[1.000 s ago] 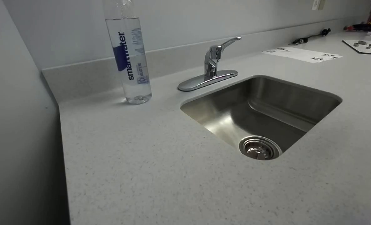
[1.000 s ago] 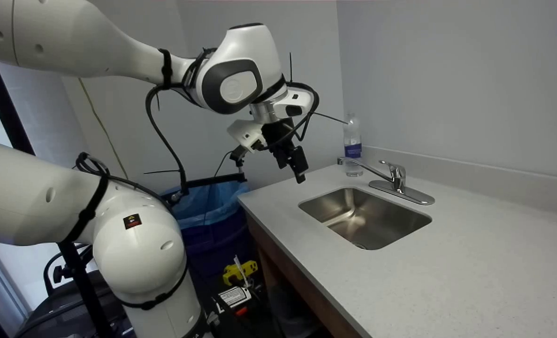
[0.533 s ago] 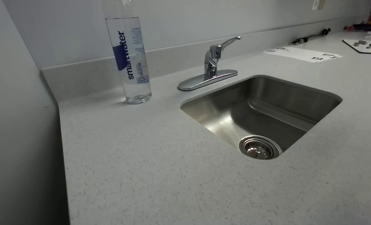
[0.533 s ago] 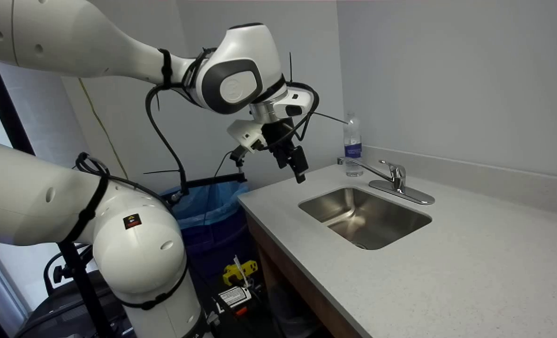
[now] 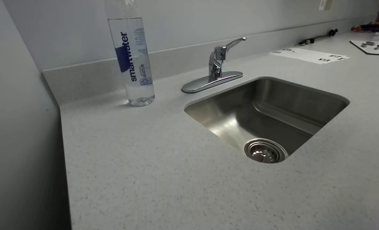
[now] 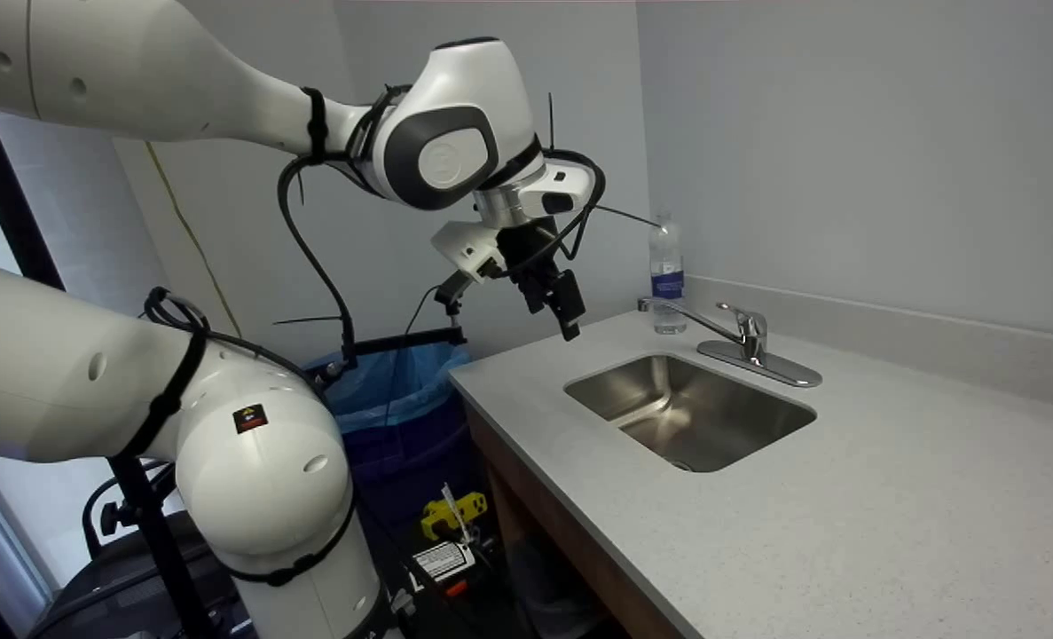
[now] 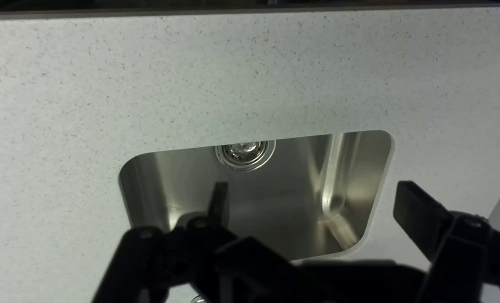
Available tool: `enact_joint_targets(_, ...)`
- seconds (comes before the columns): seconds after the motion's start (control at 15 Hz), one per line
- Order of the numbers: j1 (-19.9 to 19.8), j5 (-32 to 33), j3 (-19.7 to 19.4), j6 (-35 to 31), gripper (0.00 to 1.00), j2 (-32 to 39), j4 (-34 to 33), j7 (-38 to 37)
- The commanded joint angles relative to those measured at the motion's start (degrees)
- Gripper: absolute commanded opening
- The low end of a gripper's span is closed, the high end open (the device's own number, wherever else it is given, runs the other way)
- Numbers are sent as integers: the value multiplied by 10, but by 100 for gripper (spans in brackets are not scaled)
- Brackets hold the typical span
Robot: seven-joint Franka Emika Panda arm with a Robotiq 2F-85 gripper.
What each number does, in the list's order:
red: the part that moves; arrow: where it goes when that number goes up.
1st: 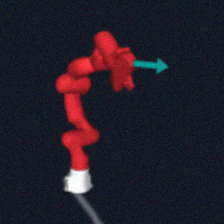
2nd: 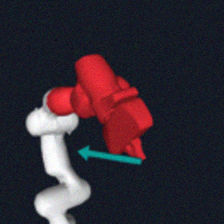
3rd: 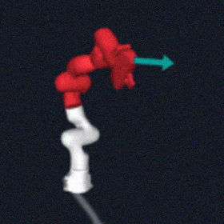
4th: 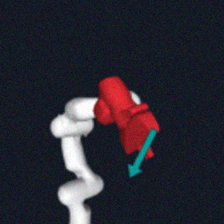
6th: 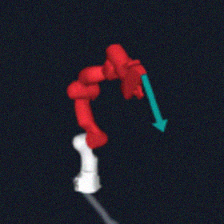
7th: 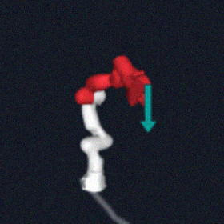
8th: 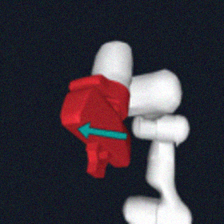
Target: Move the faucet to the right
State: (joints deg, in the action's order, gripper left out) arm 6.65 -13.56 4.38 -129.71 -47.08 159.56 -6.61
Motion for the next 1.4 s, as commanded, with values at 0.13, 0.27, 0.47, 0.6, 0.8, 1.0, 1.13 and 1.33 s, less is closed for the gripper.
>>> enact_joint_targets(0.13,24,-13,33,-94,100,86,-7,-6)
enact_joint_targets(0.27,34,-10,48,-139,100,140,-17,-8)
enact_joint_targets(0.47,41,0,56,-186,100,220,-47,-8)
enact_joint_targets(0.6,44,7,52,-170,100,261,-78,1)
enact_joint_targets(0.8,42,7,52,-170,100,247,-62,-3)
enact_joint_targets(1.0,42,8,53,-170,100,273,-81,-2)
enact_joint_targets(1.13,42,8,53,-169,100,275,-83,-2)
enact_joint_targets(1.33,42,8,53,-169,100,275,-83,-2)
